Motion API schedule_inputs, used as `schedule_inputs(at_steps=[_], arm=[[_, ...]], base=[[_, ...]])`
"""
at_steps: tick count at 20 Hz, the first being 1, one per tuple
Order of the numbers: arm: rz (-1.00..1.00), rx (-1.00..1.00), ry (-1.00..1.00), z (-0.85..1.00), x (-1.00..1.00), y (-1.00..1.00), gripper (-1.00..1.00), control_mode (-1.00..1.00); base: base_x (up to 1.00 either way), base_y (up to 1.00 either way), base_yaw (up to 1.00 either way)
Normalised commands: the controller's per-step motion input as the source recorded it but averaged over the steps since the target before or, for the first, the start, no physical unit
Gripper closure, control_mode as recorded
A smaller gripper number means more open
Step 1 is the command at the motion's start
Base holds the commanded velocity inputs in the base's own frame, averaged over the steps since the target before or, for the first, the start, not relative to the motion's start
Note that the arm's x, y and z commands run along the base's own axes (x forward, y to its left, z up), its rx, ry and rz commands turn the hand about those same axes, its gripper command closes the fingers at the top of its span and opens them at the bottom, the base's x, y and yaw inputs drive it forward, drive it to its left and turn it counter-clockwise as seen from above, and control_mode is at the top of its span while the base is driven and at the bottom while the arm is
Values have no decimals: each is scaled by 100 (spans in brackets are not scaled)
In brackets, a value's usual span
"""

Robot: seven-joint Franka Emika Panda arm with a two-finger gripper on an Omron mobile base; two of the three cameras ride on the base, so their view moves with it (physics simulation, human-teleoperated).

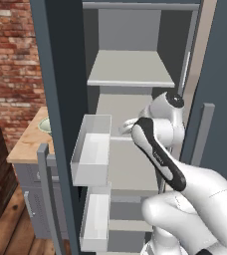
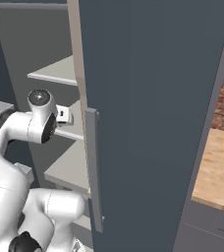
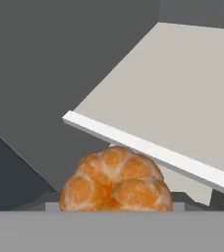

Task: Take the bell pepper, orange, and tangerine from the freezer and place them in the bowl on the counter.

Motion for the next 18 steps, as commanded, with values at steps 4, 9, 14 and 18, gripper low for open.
schedule_inputs(at_steps=[4, 9, 14, 18], arm=[[-2, 0, 0, 56, -73, -11, 100, -100], [-3, -1, 0, 59, -77, -17, 100, -100], [-4, -4, 3, 57, -70, -27, 100, -100], [-3, -8, 1, 42, -58, -30, 100, -100]], base=[[0, 0, 0], [0, 0, 0], [0, 0, 0], [0, 0, 0]])
